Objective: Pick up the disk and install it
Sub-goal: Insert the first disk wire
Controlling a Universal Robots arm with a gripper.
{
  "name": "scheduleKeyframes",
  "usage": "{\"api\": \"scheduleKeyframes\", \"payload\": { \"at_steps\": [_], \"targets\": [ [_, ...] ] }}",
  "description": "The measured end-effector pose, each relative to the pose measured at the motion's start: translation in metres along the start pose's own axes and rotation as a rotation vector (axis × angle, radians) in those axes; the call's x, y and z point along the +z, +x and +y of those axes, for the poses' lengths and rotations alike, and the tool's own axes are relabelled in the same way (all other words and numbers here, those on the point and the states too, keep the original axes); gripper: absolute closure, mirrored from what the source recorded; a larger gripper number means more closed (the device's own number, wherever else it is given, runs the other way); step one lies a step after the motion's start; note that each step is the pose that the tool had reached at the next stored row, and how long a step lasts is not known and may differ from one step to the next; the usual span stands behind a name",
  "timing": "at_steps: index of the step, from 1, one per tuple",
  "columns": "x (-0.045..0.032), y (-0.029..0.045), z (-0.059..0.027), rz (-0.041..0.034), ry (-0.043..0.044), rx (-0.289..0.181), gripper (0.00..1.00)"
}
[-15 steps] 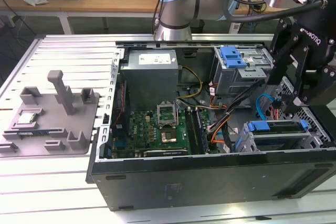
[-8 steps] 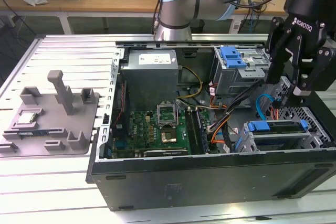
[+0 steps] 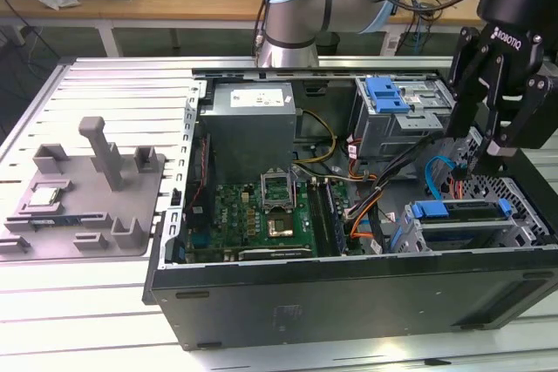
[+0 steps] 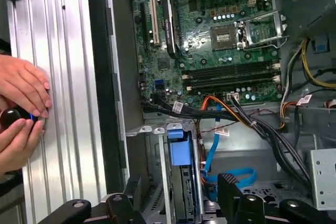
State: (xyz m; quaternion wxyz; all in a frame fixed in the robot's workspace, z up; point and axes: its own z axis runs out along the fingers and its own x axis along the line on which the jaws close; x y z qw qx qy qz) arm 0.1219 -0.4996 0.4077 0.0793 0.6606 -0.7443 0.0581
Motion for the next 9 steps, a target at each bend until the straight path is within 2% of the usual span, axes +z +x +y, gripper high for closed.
{"api": "scheduleKeyframes", "payload": {
  "at_steps": [1, 2, 4, 6, 7, 8, 9],
  "targets": [
    [0.0001, -0.0009, -0.0005, 0.0133, 0.0007, 0.005, 0.32],
    [0.0000, -0.0038, -0.0012, 0.0363, 0.0021, 0.012, 0.32],
    [-0.0003, -0.0064, -0.0018, 0.0476, 0.0029, 0.015, 0.32],
    [-0.0009, -0.0132, -0.0024, 0.0637, 0.0044, 0.018, 0.32],
    [-0.0016, -0.0183, -0.0031, 0.0686, 0.0049, 0.018, 0.32],
    [-0.0021, -0.0276, -0.0056, 0.0714, 0.0044, 0.018, 0.32],
    [-0.0022, -0.0308, -0.0067, 0.0718, 0.0041, 0.018, 0.32]
  ]
}}
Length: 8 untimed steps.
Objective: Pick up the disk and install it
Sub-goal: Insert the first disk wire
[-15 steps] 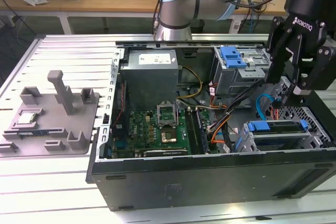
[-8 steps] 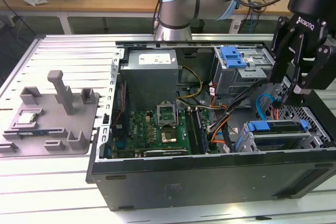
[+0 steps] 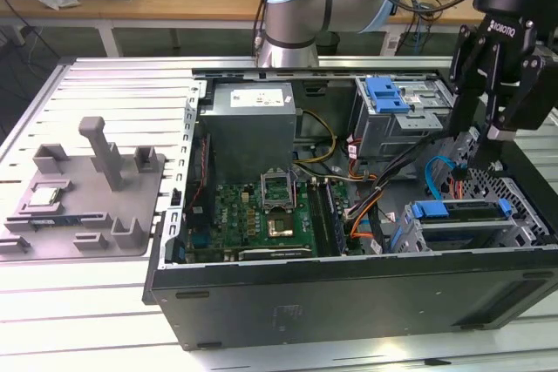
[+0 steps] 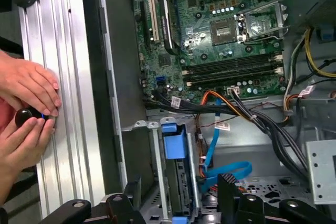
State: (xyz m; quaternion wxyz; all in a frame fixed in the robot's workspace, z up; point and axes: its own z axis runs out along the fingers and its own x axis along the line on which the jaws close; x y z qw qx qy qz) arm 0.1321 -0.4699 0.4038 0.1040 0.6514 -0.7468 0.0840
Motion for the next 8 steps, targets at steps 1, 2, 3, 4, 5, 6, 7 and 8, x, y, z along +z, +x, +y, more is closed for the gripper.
{"api": "scheduleKeyframes", "payload": {
  "at_steps": [1, 2, 3, 4, 5, 6, 7, 8],
  "targets": [
    [-0.0002, -0.0031, -0.0010, 0.0001, -0.0003, 0.000, 0.32],
    [-0.0006, -0.0065, -0.0022, 0.0002, -0.0006, 0.000, 0.32],
    [-0.0008, -0.0094, -0.0033, 0.0005, -0.0008, 0.000, 0.32],
    [-0.0011, -0.0128, -0.0051, 0.0008, -0.0013, 0.000, 0.32],
    [-0.0012, -0.0154, -0.0068, 0.0010, -0.0017, 0.000, 0.32],
    [-0.0013, -0.0197, -0.0101, 0.0011, -0.0025, 0.000, 0.32],
    [-0.0013, -0.0218, -0.0124, 0.0014, -0.0030, 0.000, 0.32],
    [-0.0012, -0.0239, -0.0152, 0.0015, -0.0036, 0.001, 0.32]
  ]
}}
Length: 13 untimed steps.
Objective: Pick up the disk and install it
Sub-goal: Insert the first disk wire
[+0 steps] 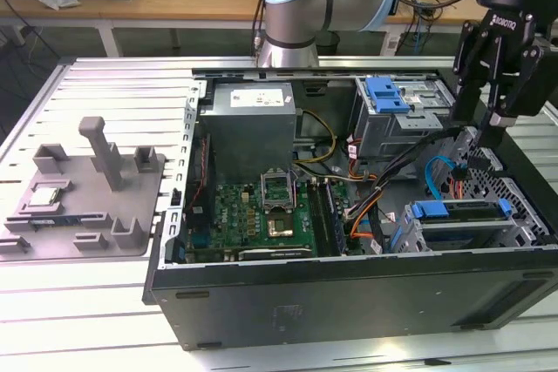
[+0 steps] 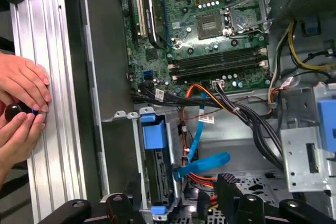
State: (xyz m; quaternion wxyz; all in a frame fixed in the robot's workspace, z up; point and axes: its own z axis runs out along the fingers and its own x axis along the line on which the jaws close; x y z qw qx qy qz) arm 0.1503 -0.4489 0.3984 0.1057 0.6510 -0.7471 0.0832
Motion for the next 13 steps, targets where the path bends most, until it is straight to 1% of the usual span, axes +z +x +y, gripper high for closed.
{"api": "scheduleKeyframes", "payload": {
  "at_steps": [2, 3, 5, 6, 7, 8, 10, 12, 13],
  "targets": [
    [0.0001, -0.0030, -0.0051, 0.0002, -0.0010, 0.002, 0.32],
    [0.0002, -0.0050, -0.0090, 0.0002, -0.0017, 0.003, 0.32],
    [0.0007, -0.0108, -0.0199, 0.0005, -0.0043, 0.008, 0.32],
    [0.0008, -0.0123, -0.0227, 0.0007, -0.0050, 0.009, 0.33],
    [0.0009, -0.0136, -0.0248, 0.0007, -0.0055, 0.010, 0.40],
    [0.0011, -0.0162, -0.0290, 0.0010, -0.0068, 0.012, 0.46],
    [0.0017, -0.0195, -0.0346, 0.0026, -0.0088, 0.014, 0.59],
    [0.0032, -0.0221, -0.0396, 0.0054, -0.0127, 0.019, 0.59],
    [0.0051, -0.0233, -0.0417, 0.0053, -0.0176, 0.035, 0.59]
  ]
}}
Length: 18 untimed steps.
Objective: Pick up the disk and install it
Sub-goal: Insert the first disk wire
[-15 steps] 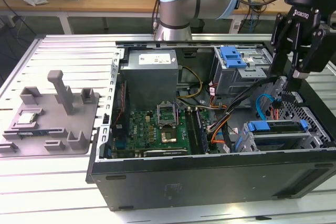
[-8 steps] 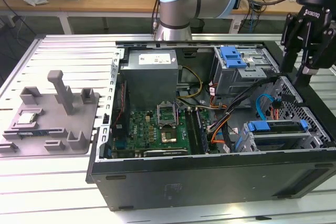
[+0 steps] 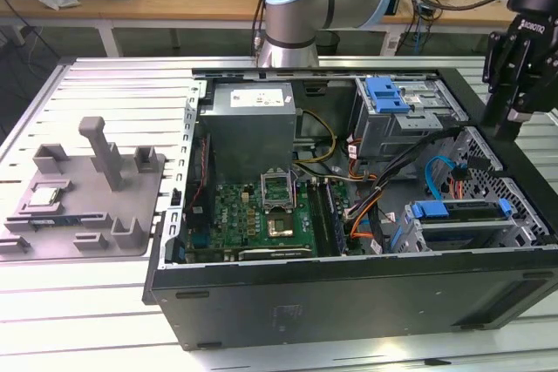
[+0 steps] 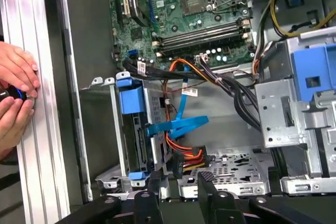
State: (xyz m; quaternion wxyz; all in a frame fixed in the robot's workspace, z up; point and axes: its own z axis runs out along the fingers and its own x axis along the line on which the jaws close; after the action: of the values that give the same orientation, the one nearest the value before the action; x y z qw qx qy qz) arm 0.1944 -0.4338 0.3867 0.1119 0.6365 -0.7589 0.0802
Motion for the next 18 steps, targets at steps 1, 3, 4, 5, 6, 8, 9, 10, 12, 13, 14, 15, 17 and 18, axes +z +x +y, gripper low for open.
{"api": "scheduleKeyframes", "payload": {
  "at_steps": [1, 3, 4, 5, 6, 8, 9, 10, 12, 13, 14, 15, 17, 18],
  "targets": [
    [0.0021, -0.0006, -0.0001, -0.0008, -0.0111, 0.039, 0.59],
    [0.0051, -0.0014, -0.0001, -0.0020, -0.0274, 0.097, 0.59],
    [0.0060, -0.0016, -0.0002, -0.0023, -0.0338, 0.120, 0.59],
    [0.0064, -0.0019, -0.0004, -0.0027, -0.0368, 0.130, 0.59],
    [0.0067, -0.0020, -0.0007, -0.0027, -0.0388, 0.138, 0.59],
    [0.0075, -0.0028, -0.0031, 0.0132, -0.0433, 0.143, 0.59],
    [0.0072, -0.0039, -0.0052, 0.0532, -0.0426, 0.144, 0.59],
    [0.0070, -0.0057, -0.0059, 0.0750, -0.0410, 0.146, 0.59],
    [0.0069, -0.0121, -0.0052, 0.0912, -0.0387, 0.146, 0.59],
    [0.0070, -0.0156, -0.0046, 0.0970, -0.0376, 0.147, 0.59],
    [0.0077, -0.0192, -0.0040, 0.1035, -0.0363, 0.148, 0.59],
    [0.0087, -0.0211, -0.0038, 0.1073, -0.0355, 0.148, 0.59],
    [0.0129, -0.0240, -0.0035, 0.1150, -0.0342, 0.149, 0.59],
    [0.0144, -0.0247, -0.0035, 0.1172, -0.0337, 0.149, 0.59]
  ]
}}
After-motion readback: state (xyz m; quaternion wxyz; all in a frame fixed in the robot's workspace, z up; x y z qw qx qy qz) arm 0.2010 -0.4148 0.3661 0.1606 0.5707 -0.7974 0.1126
